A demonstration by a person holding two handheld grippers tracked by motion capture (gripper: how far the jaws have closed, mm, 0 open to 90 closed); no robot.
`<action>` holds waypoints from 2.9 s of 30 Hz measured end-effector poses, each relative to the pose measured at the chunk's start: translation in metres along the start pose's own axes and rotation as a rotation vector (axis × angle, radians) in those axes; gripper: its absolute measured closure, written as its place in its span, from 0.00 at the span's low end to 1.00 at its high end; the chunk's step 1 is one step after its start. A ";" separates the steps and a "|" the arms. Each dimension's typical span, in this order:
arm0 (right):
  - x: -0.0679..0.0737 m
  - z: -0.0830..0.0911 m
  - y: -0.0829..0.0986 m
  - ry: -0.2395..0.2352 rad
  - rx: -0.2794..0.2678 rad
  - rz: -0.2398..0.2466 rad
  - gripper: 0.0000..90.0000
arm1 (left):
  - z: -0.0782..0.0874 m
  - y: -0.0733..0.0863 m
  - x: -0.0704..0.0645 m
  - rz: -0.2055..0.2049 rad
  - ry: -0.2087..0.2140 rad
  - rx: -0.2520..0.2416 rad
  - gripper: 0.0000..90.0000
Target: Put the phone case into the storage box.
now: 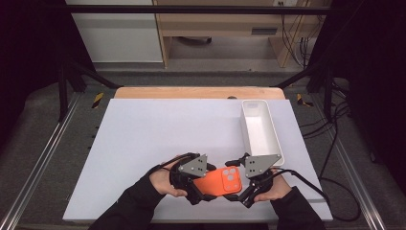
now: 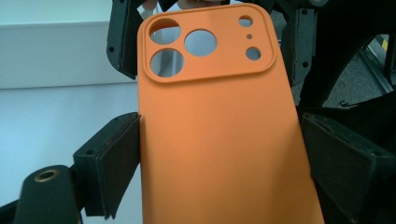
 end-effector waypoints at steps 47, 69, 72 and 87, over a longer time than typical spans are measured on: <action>0.006 -0.008 0.009 -0.121 -0.001 0.007 0.18 | -0.007 0.010 -0.007 -0.023 0.025 0.038 0.15; 0.005 -0.006 0.008 -0.111 0.006 0.006 0.18 | -0.010 0.010 -0.006 0.009 0.019 0.034 0.12; 0.005 -0.005 0.008 -0.106 0.010 0.006 0.18 | -0.009 0.009 -0.007 0.013 0.024 0.029 0.10; 0.000 0.007 0.005 -0.059 0.031 0.018 0.18 | 0.008 0.009 0.002 0.073 -0.045 -0.010 0.04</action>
Point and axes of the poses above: each handheld gripper's, and its own axes: z roughly backward along the jaws, y roughly out of its underside, x roughly to its left, the point moved 6 cm from there along -z, roughly forward along the jaws, and after that the axes turned 2 degrees about -y, right-handed, at the moved point
